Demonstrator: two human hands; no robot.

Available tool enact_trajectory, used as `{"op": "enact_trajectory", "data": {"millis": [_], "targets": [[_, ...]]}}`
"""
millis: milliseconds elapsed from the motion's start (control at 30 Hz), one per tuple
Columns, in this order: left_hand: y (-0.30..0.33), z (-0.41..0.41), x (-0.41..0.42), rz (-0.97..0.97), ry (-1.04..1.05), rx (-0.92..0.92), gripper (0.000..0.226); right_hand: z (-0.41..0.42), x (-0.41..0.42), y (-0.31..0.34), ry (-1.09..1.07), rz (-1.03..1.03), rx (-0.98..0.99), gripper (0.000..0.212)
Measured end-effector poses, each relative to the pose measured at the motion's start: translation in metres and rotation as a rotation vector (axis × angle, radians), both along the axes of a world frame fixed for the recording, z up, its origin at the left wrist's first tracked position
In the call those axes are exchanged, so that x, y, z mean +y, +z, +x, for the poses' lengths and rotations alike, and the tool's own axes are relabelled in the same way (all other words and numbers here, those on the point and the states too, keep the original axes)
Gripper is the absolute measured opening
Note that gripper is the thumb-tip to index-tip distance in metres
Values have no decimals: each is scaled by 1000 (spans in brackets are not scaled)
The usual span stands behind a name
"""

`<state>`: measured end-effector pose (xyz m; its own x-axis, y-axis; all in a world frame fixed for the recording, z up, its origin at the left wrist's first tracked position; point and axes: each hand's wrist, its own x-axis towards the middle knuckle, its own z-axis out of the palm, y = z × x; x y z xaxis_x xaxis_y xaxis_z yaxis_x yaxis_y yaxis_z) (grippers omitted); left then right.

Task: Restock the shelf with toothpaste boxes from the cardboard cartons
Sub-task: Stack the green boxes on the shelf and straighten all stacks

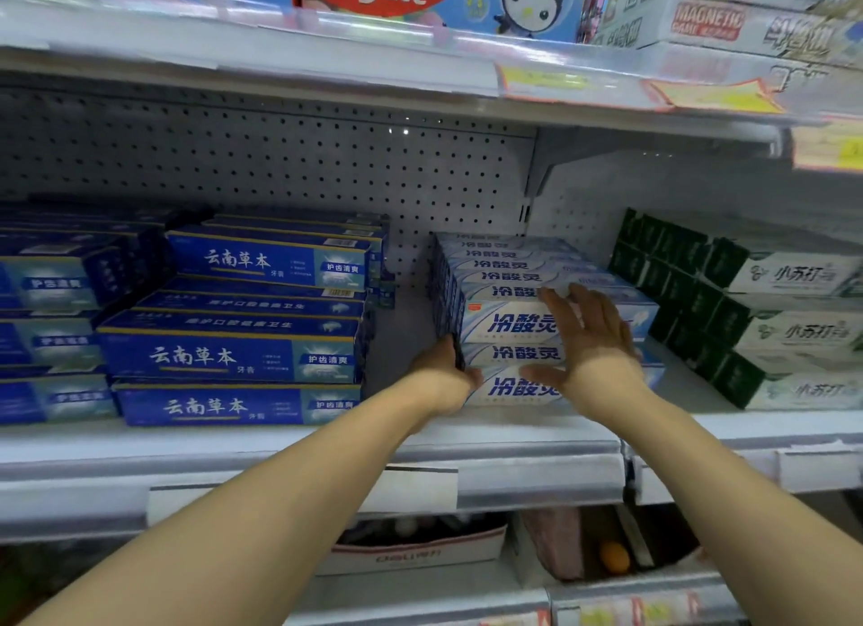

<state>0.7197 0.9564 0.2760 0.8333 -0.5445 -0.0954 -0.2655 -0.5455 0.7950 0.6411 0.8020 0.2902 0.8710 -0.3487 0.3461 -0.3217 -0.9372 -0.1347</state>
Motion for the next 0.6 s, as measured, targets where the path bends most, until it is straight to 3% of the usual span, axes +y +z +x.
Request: {"op": "enact_trajectory", "data": {"millis": [167, 467, 600], "targets": [[9, -24, 8, -30, 85, -37, 46, -23, 16, 0, -10, -33, -87, 101], [29, -68, 55, -20, 195, -209, 72, -72, 38, 9, 71, 45, 26, 84], [43, -80, 88, 47, 213, -252, 69, -79, 59, 19, 140, 47, 21, 83]]}}
